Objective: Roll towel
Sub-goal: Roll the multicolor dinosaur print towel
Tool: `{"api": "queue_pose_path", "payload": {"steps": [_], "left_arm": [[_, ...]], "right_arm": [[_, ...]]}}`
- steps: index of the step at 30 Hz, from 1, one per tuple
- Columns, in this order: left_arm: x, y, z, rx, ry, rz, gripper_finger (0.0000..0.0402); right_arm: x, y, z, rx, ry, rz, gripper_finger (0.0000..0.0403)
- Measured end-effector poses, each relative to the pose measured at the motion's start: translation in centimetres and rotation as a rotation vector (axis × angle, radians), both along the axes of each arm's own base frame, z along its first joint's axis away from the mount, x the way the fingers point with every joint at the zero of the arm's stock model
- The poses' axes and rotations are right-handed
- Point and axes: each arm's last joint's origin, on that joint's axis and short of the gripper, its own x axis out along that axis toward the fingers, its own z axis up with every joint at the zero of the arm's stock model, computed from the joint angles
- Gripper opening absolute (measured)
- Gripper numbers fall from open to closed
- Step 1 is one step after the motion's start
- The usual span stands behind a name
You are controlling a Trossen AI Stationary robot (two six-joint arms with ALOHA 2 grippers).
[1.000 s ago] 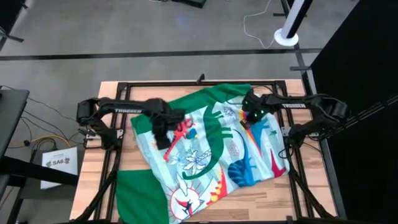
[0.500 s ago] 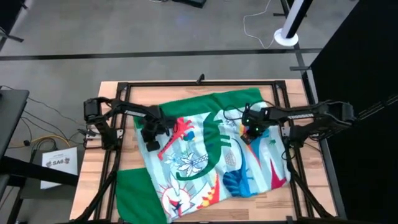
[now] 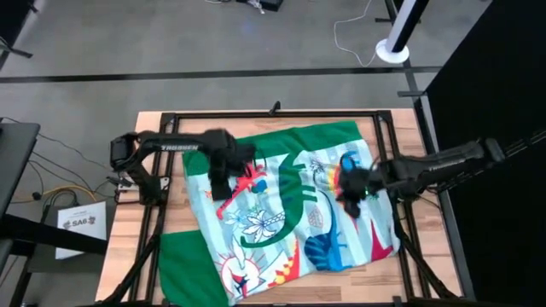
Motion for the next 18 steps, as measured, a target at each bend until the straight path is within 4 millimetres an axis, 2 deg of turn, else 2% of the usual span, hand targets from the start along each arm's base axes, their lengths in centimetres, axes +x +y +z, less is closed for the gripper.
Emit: {"api": "queue_pose_path", "payload": {"steps": [3,7,12,15,18], "left_arm": [[0.1,-4.1,-0.2,-0.023,-0.059,-0.116,0.0003],[-0.4,-8.2,-2.1,-0.029,-0.068,-0.194,0.0003],[-2.3,-10.5,-6.6,0.005,-0.007,-0.124,0.0003],[-4.2,-11.3,-9.3,0.02,0.037,-0.095,0.0003],[-6.4,-11.9,-11.1,0.005,0.117,-0.118,0.0003]], "right_arm": [[-0.3,2.3,-1.1,0.009,0.101,0.067,0.0],[-0.3,5.1,-2.6,0.028,0.182,0.108,0.0],[-0.4,8.4,-3.7,-0.001,0.292,0.159,0.0],[-0.5,10.1,-5.4,-0.05,0.36,0.165,0.0],[0.2,12.2,-7.2,-0.021,0.369,0.151,0.0]]}}
